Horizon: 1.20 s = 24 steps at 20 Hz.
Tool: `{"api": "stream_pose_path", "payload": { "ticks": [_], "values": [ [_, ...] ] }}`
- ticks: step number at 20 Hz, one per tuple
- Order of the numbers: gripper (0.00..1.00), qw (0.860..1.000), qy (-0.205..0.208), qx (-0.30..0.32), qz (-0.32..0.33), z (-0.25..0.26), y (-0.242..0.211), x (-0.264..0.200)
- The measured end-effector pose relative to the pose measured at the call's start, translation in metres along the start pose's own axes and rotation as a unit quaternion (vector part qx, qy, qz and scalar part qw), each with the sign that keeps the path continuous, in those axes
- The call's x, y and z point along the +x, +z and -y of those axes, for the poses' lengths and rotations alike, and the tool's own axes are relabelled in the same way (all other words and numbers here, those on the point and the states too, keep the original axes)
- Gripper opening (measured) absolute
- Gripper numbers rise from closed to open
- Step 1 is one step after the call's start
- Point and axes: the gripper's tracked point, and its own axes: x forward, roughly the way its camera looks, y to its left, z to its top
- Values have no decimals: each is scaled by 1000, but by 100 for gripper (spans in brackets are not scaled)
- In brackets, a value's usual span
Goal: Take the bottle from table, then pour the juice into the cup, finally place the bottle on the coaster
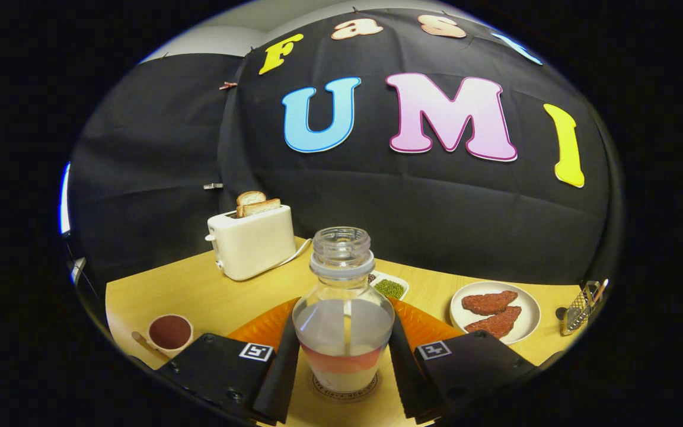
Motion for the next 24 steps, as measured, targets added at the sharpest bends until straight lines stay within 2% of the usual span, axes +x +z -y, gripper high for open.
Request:
{"api": "stream_pose_path", "payload": {
  "ticks": [9, 16, 18, 19, 24],
  "values": [
    [76, 1000, 6, -25, -12, 1, -30, 6],
    [78, 1000, -8, -4, -17, 10, -34, 3],
    [87, 1000, -2, 8, -19, 7, -33, -2],
    [100, 1000, -6, 5, -19, 10, -32, -3],
    [99, 1000, -7, -9, -20, 7, -26, -25]
  ]
}}
